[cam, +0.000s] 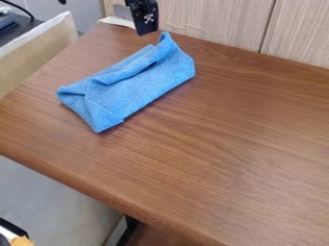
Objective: Unfold the cloth from right side
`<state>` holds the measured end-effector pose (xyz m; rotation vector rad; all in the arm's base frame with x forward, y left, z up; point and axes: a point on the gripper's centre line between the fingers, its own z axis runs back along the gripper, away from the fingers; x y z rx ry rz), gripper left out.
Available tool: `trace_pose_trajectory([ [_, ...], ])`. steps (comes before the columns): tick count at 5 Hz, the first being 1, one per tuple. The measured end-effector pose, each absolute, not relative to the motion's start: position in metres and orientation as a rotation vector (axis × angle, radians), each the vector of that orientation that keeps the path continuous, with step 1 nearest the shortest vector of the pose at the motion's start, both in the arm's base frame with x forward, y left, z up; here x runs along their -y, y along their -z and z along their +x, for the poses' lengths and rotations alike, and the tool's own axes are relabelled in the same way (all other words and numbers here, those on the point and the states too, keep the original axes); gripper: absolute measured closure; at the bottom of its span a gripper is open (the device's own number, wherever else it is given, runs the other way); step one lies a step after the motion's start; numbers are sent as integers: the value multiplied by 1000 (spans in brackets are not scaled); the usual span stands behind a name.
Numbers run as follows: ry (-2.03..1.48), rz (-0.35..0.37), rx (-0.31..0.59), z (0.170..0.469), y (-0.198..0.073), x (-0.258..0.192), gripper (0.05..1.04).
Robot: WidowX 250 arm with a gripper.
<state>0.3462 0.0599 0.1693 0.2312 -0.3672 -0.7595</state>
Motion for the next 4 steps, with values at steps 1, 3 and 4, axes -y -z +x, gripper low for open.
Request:
trace_pose_trajectory([
  [1, 760, 203, 336, 347, -156, -59, 83],
  [3, 768, 133, 232, 359, -111, -50, 83],
  [4, 754, 121, 193, 359, -95, -52, 83],
])
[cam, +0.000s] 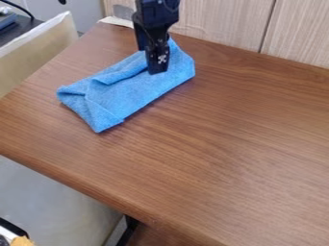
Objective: Unfold the cloth from right side
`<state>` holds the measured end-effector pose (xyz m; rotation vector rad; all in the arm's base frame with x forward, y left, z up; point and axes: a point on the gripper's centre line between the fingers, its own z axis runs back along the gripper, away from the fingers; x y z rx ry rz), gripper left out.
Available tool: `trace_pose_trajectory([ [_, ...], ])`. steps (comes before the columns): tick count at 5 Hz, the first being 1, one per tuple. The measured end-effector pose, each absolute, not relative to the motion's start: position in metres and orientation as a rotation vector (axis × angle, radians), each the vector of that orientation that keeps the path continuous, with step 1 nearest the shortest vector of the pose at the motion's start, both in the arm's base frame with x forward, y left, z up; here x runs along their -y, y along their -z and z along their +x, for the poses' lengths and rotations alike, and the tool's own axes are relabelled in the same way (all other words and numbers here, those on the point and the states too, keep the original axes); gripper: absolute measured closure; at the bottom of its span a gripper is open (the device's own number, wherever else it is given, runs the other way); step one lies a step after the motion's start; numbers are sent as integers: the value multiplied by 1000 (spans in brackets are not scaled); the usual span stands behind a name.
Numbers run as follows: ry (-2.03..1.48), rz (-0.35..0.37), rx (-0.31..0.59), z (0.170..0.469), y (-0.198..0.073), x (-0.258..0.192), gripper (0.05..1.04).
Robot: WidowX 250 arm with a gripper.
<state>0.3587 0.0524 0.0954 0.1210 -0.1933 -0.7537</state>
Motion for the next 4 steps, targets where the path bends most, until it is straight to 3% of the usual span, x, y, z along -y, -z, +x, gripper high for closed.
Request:
trace_pose_trajectory([
  [4, 636, 97, 105, 342, -66, -76, 84],
])
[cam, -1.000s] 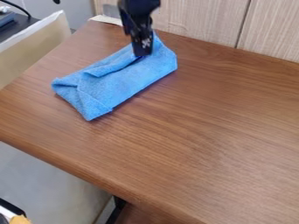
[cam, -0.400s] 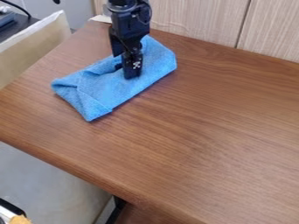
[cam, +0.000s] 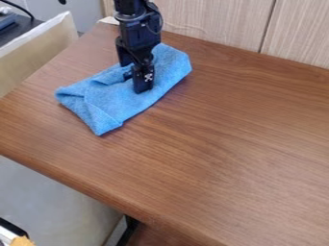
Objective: Unfold the cloth from right side
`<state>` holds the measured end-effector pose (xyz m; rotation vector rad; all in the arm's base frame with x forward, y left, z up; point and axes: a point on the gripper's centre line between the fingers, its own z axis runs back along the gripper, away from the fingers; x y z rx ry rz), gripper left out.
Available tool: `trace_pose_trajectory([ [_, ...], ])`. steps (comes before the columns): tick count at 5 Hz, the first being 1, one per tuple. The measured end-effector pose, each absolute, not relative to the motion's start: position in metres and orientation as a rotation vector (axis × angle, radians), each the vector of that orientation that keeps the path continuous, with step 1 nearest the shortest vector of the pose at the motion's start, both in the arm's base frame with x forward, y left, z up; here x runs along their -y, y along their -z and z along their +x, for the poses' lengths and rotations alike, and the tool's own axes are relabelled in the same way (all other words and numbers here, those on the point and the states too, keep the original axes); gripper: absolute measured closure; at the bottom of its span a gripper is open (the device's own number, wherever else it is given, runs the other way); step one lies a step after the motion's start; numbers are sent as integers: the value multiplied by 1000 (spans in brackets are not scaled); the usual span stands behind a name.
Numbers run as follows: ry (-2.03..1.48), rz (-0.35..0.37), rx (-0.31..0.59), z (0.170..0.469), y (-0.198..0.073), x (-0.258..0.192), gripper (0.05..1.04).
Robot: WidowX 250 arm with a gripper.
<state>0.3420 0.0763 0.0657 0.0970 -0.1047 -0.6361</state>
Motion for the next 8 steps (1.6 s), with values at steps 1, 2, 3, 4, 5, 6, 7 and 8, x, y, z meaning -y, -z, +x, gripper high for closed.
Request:
trace_pose_trajectory([
  [1, 638, 105, 105, 343, -66, -71, 84],
  [2, 660, 100, 95, 343, -65, -60, 84],
  [3, 710, 90, 90, 345, -67, -38, 84],
  [4, 770, 52, 98, 345, -67, -2, 84],
  [5, 847, 31, 142, 341, -80, 30, 84],
  [6, 966, 14, 135, 325, -81, 59, 84],
  [7, 1035, 5, 137, 312, -86, 73, 84],
  [8, 1049, 9, 124, 308, -83, 73, 84],
])
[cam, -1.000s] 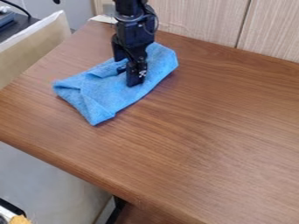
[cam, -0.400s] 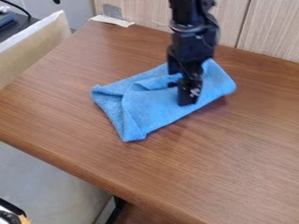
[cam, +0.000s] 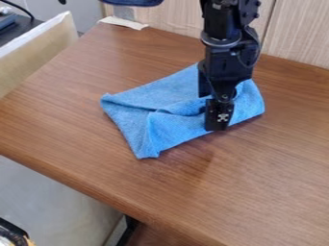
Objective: Unfold the cloth from right side
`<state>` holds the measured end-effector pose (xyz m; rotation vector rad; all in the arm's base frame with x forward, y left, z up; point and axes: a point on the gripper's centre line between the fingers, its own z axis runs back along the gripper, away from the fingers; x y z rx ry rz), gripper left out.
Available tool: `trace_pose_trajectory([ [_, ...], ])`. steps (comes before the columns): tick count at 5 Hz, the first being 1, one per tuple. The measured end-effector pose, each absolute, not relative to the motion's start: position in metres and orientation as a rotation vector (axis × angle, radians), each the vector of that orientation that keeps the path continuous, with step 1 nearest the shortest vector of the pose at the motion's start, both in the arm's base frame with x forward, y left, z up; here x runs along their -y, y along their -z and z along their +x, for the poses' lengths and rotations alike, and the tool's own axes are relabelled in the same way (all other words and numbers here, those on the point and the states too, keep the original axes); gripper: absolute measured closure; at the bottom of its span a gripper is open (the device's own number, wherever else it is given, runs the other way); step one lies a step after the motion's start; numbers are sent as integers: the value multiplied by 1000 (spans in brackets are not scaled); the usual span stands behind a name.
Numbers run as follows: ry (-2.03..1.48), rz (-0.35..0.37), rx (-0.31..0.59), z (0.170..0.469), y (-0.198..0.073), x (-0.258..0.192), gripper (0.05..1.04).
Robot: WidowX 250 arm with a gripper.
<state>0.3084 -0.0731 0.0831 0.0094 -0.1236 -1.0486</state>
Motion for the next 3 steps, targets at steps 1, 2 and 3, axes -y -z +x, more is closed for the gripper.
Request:
trace_pose_trajectory([
  [1, 1043, 17, 114, 308, -83, 71, 84],
  [2, 1024, 43, 128, 316, -91, 63, 84],
  [3, 988, 67, 195, 326, -116, 53, 83],
])
